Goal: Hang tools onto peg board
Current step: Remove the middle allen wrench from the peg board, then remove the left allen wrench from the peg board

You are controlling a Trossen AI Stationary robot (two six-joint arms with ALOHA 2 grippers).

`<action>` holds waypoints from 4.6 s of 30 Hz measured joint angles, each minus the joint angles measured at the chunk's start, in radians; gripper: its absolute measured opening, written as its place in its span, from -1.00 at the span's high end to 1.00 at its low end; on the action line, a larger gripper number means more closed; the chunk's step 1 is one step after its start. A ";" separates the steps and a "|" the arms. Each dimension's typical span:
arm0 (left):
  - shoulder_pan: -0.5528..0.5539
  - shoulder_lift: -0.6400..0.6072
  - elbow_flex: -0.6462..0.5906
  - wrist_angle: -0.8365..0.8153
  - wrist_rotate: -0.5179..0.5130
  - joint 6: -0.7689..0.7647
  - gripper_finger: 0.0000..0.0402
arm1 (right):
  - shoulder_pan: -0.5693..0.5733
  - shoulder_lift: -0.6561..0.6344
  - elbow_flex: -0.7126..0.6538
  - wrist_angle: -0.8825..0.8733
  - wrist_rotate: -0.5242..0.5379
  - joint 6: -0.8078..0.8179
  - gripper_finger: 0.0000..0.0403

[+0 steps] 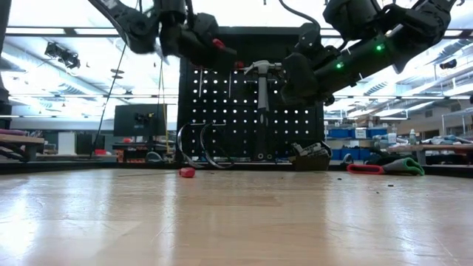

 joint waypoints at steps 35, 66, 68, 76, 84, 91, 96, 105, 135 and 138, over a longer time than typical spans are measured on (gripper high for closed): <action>-0.203 0.028 0.000 -1.432 0.950 -0.639 0.96 | -0.001 0.000 0.000 0.019 -0.018 0.018 0.19; -0.063 -0.297 -0.431 0.134 0.091 -0.129 0.22 | 0.001 0.000 0.000 0.012 -0.018 0.026 0.19; -0.023 -0.260 -0.456 0.299 0.092 -0.109 0.22 | 0.001 0.000 0.000 0.013 -0.018 0.025 0.19; 0.056 -0.114 -0.381 0.349 0.123 -0.117 0.21 | -0.007 0.000 0.000 0.041 -0.018 0.011 0.19; 0.097 -0.001 -0.254 0.350 0.061 -0.137 0.21 | -0.006 0.000 0.000 0.040 -0.019 -0.001 0.19; 0.157 0.059 -0.209 0.346 0.055 -0.247 0.21 | -0.006 0.000 0.000 0.030 -0.018 -0.003 0.19; 0.189 0.096 -0.194 0.341 0.066 -0.301 0.21 | -0.008 0.000 0.000 0.036 -0.018 -0.003 0.19; 0.196 0.170 -0.119 0.338 0.043 -0.305 0.21 | -0.008 0.000 0.000 0.040 -0.018 -0.003 0.19; 0.243 0.207 -0.045 0.189 0.091 -0.417 0.99 | -0.008 0.000 0.000 0.036 -0.018 -0.010 0.19; 0.236 0.206 -0.045 0.195 0.086 -0.424 0.99 | -0.007 0.000 0.000 0.026 -0.018 -0.008 0.19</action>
